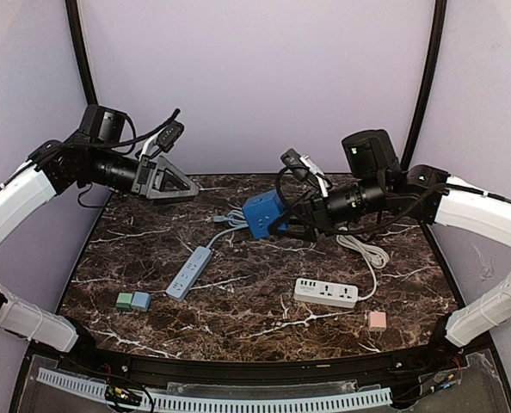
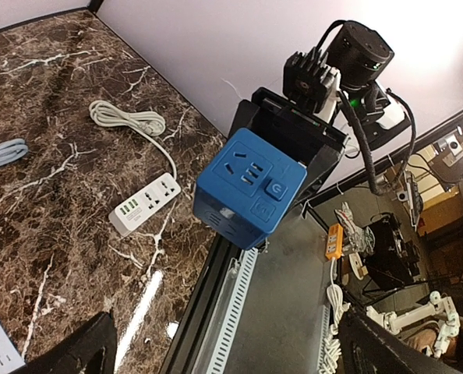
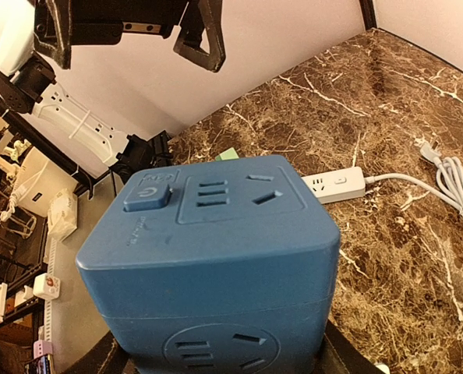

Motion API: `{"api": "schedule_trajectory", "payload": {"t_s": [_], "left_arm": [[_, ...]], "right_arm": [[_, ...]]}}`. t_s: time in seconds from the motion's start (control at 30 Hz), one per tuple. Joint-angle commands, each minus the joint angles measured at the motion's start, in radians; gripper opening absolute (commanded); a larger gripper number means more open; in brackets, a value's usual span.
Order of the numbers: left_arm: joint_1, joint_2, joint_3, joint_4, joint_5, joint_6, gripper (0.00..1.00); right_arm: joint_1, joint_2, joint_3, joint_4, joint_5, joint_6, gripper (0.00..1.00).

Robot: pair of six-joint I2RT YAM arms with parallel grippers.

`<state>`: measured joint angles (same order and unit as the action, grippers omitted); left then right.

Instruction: Insert the plug

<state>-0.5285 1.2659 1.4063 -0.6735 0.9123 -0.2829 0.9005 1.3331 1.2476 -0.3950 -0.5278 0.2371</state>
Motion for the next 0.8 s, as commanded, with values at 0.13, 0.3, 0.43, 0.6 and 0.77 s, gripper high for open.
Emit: {"api": "schedule_trajectory", "payload": {"t_s": [0.13,0.3,0.43,0.6,0.77], "left_arm": [[-0.068,0.066,0.085,-0.033,-0.115,-0.016,1.00],[-0.090,0.127,0.155,-0.032,-0.282,-0.231,0.97],[-0.123,0.167,0.221,-0.079,-0.387,-0.356,0.96],[-0.125,0.225,0.297,-0.214,-0.455,-0.587,0.96],[-0.125,0.242,0.320,-0.256,-0.455,-0.744,0.95]], "right_arm": [[0.019,-0.007,0.013,0.023,0.191,0.011,0.40],[0.073,0.020,0.025,-0.004,0.507,0.018,0.37],[0.153,0.062,0.067,-0.026,0.773,-0.020,0.36],[0.264,0.122,0.108,-0.021,1.185,-0.092,0.34],[0.308,0.187,0.112,0.070,1.450,-0.186,0.33]]}}
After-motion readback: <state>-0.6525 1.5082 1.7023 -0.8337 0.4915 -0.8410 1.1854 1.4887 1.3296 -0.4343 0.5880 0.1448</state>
